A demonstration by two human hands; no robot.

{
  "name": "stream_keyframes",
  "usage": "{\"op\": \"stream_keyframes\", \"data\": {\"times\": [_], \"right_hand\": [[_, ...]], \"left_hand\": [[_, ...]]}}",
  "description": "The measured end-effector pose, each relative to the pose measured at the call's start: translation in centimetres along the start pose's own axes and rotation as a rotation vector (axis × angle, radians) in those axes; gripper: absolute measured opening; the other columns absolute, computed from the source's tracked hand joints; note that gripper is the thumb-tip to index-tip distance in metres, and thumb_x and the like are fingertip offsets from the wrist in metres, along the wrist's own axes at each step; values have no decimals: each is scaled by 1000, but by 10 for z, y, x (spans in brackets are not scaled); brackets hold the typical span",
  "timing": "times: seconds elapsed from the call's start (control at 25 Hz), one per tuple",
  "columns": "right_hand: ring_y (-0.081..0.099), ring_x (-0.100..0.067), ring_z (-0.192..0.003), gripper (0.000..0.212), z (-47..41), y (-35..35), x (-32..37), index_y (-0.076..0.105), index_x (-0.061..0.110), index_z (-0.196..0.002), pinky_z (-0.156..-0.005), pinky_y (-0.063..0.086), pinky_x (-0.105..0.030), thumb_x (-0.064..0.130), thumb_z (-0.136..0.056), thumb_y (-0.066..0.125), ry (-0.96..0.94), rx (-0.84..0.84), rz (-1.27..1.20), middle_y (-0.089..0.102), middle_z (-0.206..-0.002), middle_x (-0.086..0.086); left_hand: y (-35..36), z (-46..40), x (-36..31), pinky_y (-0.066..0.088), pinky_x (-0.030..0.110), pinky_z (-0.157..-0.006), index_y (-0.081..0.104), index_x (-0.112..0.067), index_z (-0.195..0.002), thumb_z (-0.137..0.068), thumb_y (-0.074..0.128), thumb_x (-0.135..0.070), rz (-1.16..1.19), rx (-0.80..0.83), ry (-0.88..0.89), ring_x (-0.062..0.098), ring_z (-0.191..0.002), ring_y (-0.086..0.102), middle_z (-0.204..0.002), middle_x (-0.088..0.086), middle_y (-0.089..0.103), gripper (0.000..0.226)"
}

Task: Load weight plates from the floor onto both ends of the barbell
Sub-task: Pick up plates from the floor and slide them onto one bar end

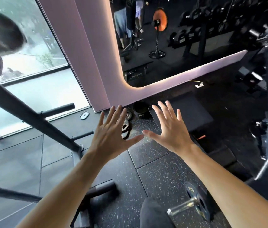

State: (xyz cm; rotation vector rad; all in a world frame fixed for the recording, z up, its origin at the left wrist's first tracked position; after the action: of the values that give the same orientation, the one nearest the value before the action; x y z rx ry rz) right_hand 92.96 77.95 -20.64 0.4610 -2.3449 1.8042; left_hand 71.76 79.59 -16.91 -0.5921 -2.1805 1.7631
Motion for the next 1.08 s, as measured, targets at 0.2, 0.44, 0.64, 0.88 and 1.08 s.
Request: {"op": "stream_keyframes", "data": {"times": [0.2, 0.44, 0.64, 0.88, 1.08], "right_hand": [[1, -22, -156, 103, -80, 20, -23, 21, 21, -159, -120, 13, -62, 89, -81, 22, -62, -8, -44, 14, -168, -3], [0, -19, -156, 102, -201, 74, -74, 20, 23, -159, -120, 13, -64, 90, -81, 22, -156, 44, -135, 14, -168, -2], [1, -20, -156, 103, -292, 89, -129, 21, 22, -159, -121, 11, -63, 89, -81, 22, -206, 140, -160, 15, -168, -4], [1, -22, -156, 104, -378, 109, -154, 19, 21, -159, -120, 12, -63, 89, -80, 22, -269, 238, -144, 13, -168, -5], [1, -20, -156, 109, -431, 151, -150, 18, 21, -159, -121, 15, -61, 92, -77, 17, -249, 301, -196, 10, -168, -4]], "left_hand": [[19, -62, 25, 7, 49, -126, 15, -20, -161, -79, 18, -95, -21, 12, -44, 20, -156, 3, -168, 2, 8, 111], [61, -165, 58, 4, 48, -126, 10, -21, -161, -79, 21, -93, -63, 38, -204, 17, -155, -3, -168, 0, 4, 110], [92, -262, 61, 5, 46, -126, 14, -20, -161, -77, 16, -95, -27, 67, -310, 16, -155, 2, -168, 2, 10, 112], [113, -331, 83, 8, 42, -126, 16, -20, -161, -76, 16, -95, 38, 67, -396, 13, -155, 5, -168, 1, 12, 113], [147, -359, 133, 8, 43, -126, 17, -20, -160, -80, 16, -92, 51, 125, -485, 13, -155, 5, -167, -4, 12, 108]]}}
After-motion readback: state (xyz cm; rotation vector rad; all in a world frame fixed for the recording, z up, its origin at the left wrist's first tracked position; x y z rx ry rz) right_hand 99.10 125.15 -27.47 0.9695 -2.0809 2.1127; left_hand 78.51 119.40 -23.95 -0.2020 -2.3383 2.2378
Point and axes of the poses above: each hand's wrist, its own z-axis away from the middle knuckle, its own y-axis out of the palm, x = y × z, the point moved 3 cm from there along -z, towards the middle knuckle
